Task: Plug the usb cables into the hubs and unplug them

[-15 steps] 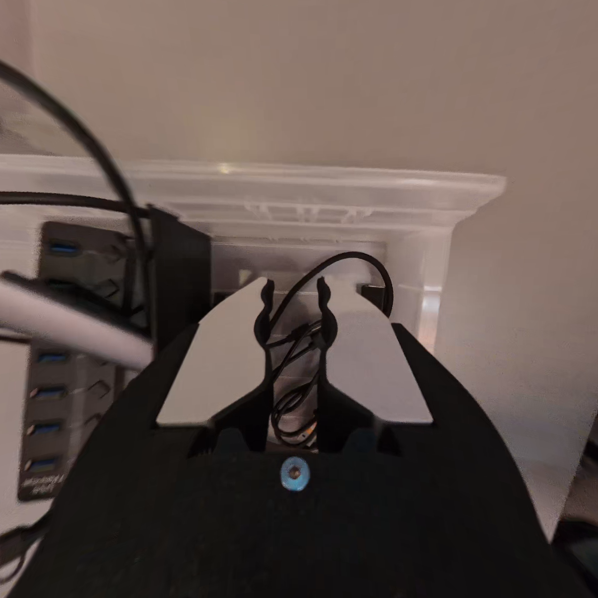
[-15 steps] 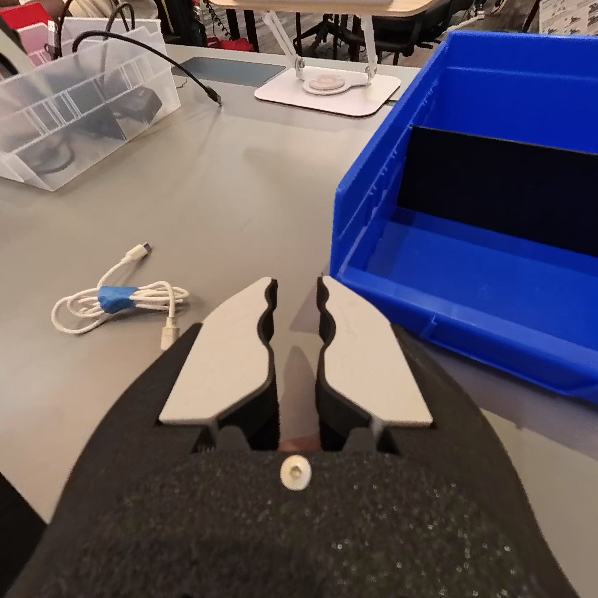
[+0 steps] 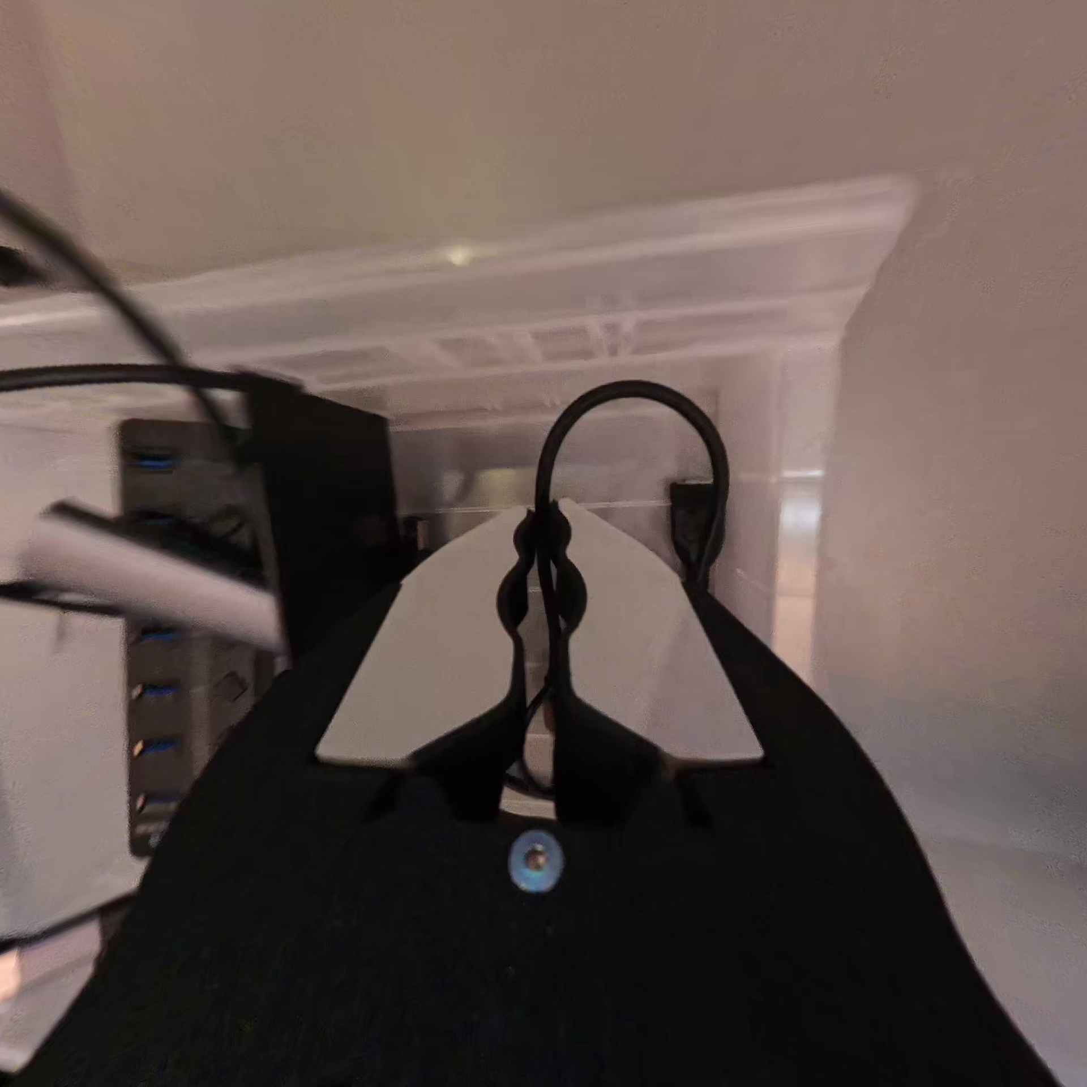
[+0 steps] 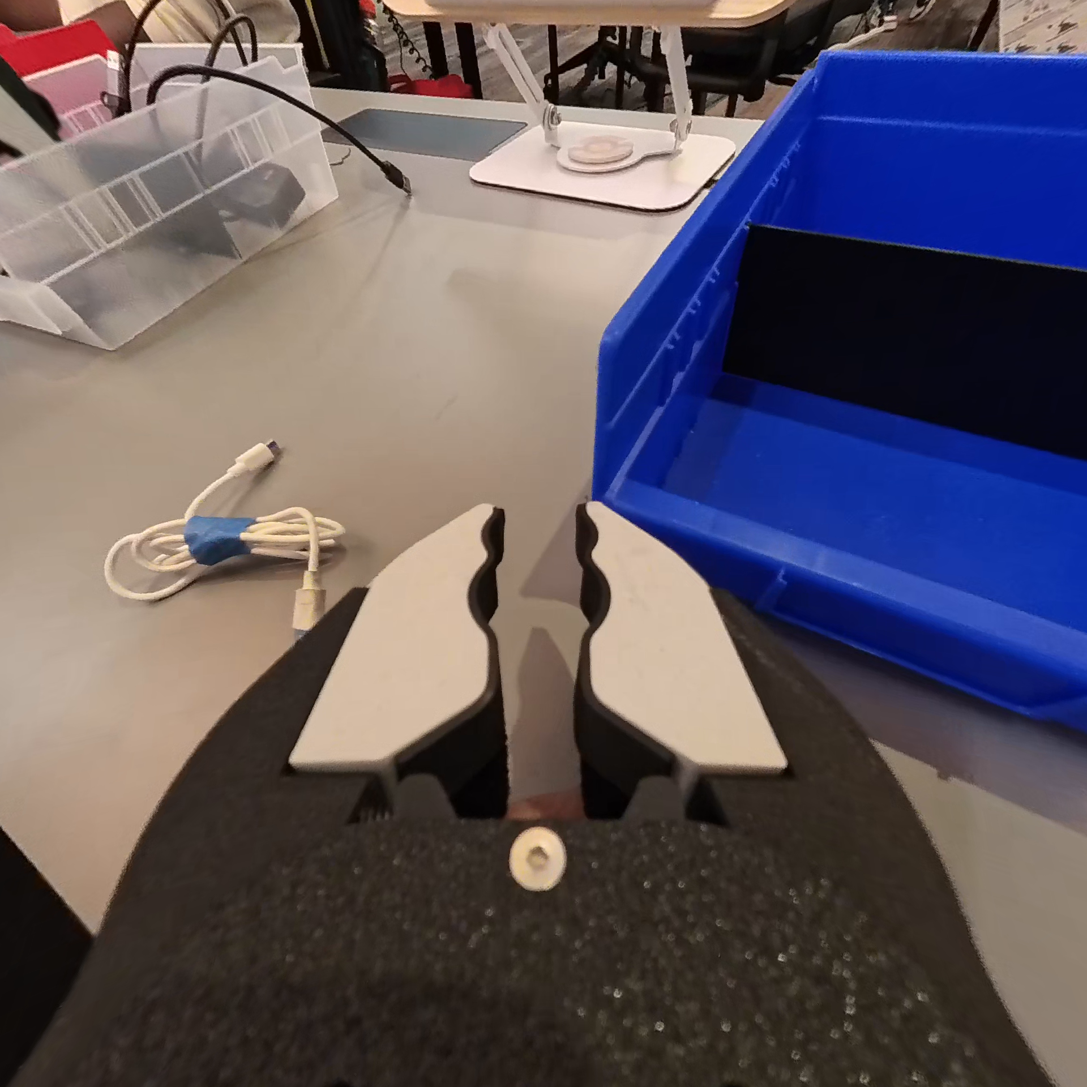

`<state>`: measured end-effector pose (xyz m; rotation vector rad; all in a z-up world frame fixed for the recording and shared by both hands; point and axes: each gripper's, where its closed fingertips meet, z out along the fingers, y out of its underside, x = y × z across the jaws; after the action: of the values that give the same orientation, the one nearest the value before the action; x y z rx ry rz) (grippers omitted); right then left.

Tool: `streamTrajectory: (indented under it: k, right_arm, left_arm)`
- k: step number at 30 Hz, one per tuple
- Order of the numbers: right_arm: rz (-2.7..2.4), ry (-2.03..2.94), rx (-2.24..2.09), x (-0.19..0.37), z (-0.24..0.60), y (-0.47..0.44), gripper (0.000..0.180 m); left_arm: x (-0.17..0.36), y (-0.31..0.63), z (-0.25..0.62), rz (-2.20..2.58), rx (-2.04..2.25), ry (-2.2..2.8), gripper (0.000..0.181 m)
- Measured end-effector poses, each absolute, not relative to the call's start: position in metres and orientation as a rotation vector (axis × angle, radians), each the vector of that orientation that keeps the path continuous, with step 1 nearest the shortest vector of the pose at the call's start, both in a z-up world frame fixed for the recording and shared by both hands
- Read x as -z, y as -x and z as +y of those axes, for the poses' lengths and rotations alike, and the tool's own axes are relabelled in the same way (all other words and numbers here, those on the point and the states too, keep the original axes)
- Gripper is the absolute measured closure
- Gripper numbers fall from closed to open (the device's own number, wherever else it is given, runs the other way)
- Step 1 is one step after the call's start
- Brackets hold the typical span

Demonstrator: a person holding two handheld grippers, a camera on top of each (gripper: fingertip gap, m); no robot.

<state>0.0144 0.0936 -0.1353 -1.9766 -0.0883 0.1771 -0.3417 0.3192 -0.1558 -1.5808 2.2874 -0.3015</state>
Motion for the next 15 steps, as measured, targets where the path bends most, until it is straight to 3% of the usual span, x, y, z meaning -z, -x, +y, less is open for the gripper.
streamTrajectory:
  k: [10, 13, 15]
  right_arm:
    - [-0.066, 1.953, -0.23, 0.129, 0.092, -0.008, 0.157]
    - [-0.056, 1.941, -0.231, 0.126, 0.093, -0.009, 0.157]
    - [-0.052, 1.937, -0.224, 0.125, 0.093, -0.011, 0.157]
  left_arm:
    - [-0.065, 0.326, 0.315, 1.686, 0.606, 1.236, 0.179]
    - [-0.096, 0.295, 0.276, 1.723, 0.662, 1.093, 0.178]
    - [-0.089, 0.265, 0.241, 1.853, 0.663, 1.016, 0.178]
